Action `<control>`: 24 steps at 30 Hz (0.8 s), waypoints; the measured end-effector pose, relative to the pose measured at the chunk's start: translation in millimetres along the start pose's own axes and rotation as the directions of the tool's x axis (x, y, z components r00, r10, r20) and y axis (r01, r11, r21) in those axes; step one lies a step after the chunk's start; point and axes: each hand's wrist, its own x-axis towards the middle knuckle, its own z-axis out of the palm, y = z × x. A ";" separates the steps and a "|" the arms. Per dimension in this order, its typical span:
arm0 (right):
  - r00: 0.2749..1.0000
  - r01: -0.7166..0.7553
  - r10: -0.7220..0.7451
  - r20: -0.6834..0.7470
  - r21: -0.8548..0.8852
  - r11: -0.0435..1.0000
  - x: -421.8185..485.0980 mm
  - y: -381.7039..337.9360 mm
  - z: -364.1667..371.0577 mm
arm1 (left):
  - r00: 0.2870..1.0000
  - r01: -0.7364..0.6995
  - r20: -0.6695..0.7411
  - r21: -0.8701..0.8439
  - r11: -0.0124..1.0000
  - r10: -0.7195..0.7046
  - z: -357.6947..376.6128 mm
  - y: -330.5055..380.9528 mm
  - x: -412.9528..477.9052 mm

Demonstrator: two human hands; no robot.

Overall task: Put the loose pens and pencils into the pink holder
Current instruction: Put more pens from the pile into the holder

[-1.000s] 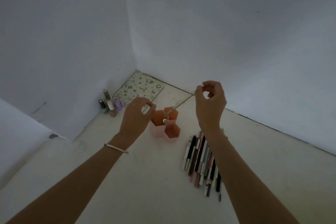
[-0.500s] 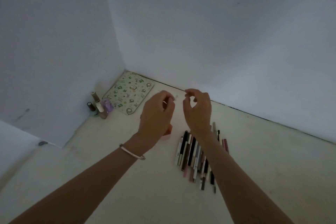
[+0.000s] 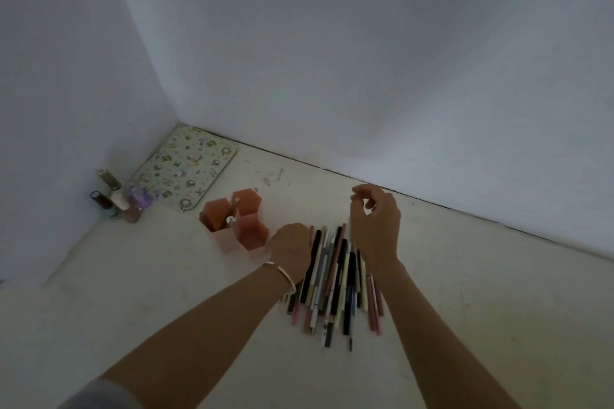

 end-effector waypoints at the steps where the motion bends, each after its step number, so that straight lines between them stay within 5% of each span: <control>1: 1.000 -0.014 0.014 0.013 0.002 1.000 -0.1 2.7 0.5 | 1.000 0.004 0.011 -0.006 1.000 -0.004 -0.6 -1.2 1.2; 6: 0.997 -0.034 0.034 0.063 -0.002 0.999 0.6 6.1 7.9 | 0.999 -0.051 0.014 -0.019 0.999 0.051 -18.9 -6.1 9.6; 11: 0.952 -0.070 0.113 0.283 -0.159 0.985 5.3 2.6 31.3 | 0.958 -0.078 -0.285 -0.386 0.919 -0.038 -106.1 -23.5 20.2; 15: 0.839 0.141 0.162 0.520 -0.495 0.857 -12.9 4.5 69.6 | 0.889 -0.198 -0.445 -0.582 0.789 -0.105 -154.1 -43.7 4.1; 19: 0.790 0.365 0.122 0.601 -0.620 0.694 -30.1 13.4 92.4 | 0.882 -0.214 -0.447 -0.662 0.718 -0.148 -162.2 -60.9 -7.6; 24: 0.803 0.226 0.170 0.571 -0.556 0.800 -29.2 13.2 101.4 | 0.845 -0.227 -0.489 -0.693 0.685 -0.215 -163.6 -86.1 -15.1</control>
